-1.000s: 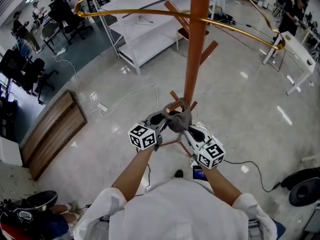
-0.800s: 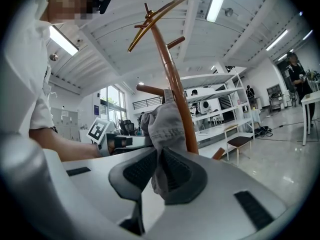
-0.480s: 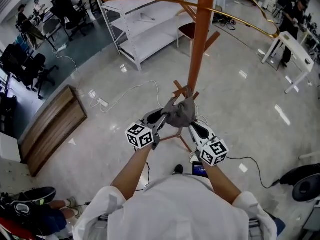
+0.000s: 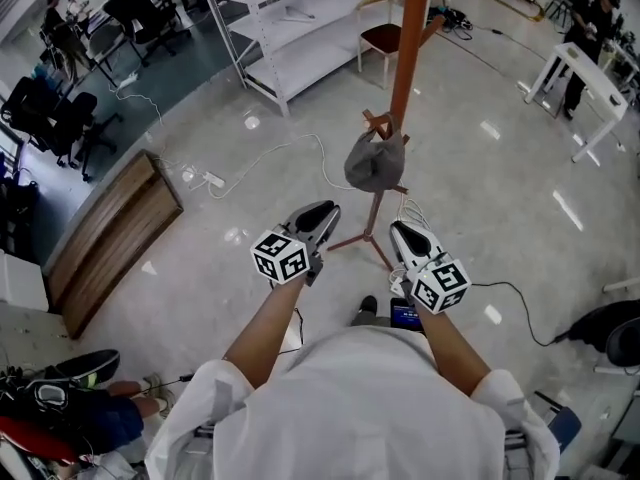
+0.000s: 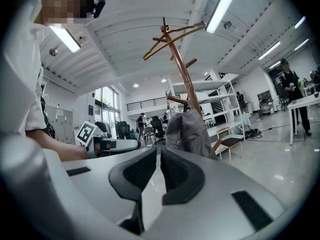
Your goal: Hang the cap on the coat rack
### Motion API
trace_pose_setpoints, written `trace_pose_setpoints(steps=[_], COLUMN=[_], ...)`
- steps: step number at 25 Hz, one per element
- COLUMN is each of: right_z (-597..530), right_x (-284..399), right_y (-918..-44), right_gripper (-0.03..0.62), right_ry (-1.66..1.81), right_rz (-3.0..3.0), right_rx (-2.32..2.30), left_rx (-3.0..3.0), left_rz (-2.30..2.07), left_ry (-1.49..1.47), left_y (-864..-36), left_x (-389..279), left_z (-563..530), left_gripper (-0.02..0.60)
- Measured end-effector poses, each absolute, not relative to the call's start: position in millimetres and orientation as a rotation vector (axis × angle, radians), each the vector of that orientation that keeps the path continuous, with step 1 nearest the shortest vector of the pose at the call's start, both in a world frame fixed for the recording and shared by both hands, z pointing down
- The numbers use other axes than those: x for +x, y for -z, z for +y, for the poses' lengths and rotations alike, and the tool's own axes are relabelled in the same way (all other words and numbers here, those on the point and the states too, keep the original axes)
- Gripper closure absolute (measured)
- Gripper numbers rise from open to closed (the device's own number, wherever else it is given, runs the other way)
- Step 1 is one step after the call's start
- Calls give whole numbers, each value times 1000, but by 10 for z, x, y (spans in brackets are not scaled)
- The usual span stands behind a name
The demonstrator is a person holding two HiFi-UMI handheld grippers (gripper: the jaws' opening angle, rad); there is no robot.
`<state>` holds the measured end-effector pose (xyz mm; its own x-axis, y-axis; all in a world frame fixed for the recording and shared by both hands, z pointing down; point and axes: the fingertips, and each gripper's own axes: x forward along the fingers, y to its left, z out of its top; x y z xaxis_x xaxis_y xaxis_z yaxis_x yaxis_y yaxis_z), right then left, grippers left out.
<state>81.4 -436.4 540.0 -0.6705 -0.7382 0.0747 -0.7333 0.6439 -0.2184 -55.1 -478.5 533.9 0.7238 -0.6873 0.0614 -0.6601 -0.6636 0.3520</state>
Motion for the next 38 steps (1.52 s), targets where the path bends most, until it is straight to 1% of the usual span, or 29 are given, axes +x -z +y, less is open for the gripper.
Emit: trace_pose_setpoints(steps=[12, 25, 29, 38], right_z=[-3145, -1715, -1434, -1061], right_x=[601, 381, 445, 356], right_y=[-5346, -5482, -5450, -5273], right_gripper=[565, 565, 565, 565], right_ry=[304, 295, 294, 259], right_rz=[2803, 2818, 2825, 2846], right_rx=[-1319, -1394, -1415, -1375], left_rx=[2630, 2643, 2677, 2687], left_rz=[-1005, -953, -929, -920], left_ry=[189, 242, 265, 311], left_y=[-5239, -5383, -5268, -5116], left_x=[-816, -956, -888, -850], left_z=[-3403, -2062, -1736, -1254], left_gripper=[543, 561, 565, 566])
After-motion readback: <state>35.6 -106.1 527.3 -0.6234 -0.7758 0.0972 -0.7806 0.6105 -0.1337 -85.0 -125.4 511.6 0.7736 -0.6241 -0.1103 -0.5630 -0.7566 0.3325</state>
